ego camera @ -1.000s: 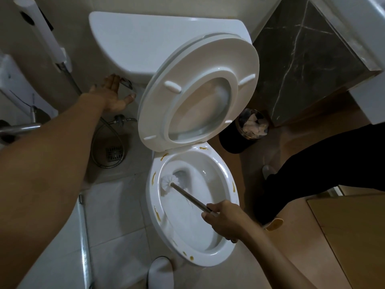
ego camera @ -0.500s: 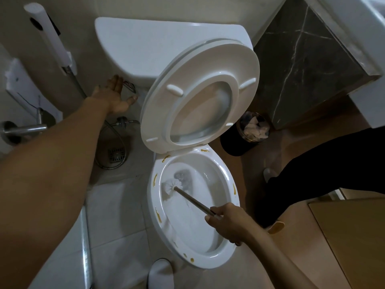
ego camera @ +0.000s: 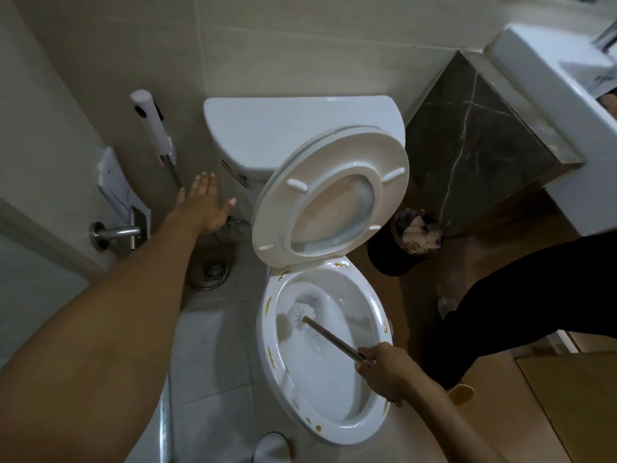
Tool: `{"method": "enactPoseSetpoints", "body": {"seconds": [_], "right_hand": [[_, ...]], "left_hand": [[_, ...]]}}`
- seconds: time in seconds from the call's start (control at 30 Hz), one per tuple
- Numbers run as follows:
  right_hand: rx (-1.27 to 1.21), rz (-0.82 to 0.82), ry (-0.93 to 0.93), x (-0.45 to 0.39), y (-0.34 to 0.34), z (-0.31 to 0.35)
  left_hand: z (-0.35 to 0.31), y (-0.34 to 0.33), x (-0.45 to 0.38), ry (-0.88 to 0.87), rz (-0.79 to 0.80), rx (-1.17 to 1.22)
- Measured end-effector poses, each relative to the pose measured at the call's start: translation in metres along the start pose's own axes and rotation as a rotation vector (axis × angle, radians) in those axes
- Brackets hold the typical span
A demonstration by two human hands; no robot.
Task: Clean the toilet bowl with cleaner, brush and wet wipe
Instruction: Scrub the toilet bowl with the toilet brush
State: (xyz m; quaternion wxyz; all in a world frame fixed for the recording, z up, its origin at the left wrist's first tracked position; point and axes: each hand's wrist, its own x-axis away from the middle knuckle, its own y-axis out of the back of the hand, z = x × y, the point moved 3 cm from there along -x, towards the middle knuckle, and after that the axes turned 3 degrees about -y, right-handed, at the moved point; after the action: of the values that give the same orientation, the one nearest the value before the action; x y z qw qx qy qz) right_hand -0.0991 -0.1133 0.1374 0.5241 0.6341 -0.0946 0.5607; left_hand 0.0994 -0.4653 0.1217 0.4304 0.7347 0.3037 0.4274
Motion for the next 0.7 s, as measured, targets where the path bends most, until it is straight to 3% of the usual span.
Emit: {"method": "enactPoseSetpoints", "body": {"seconds": [0.23, 0.7], "right_hand": [[0.078, -0.027, 0.002, 0.03, 0.018, -0.017], [0.134, -0.089, 0.124, 0.035, 0.05, -0.083]], "left_hand": [[-0.041, 0.039, 0.049, -0.032, -0.086, -0.004], [-0.211, 0.071, 0.051, -0.269, -0.165, -0.048]]}}
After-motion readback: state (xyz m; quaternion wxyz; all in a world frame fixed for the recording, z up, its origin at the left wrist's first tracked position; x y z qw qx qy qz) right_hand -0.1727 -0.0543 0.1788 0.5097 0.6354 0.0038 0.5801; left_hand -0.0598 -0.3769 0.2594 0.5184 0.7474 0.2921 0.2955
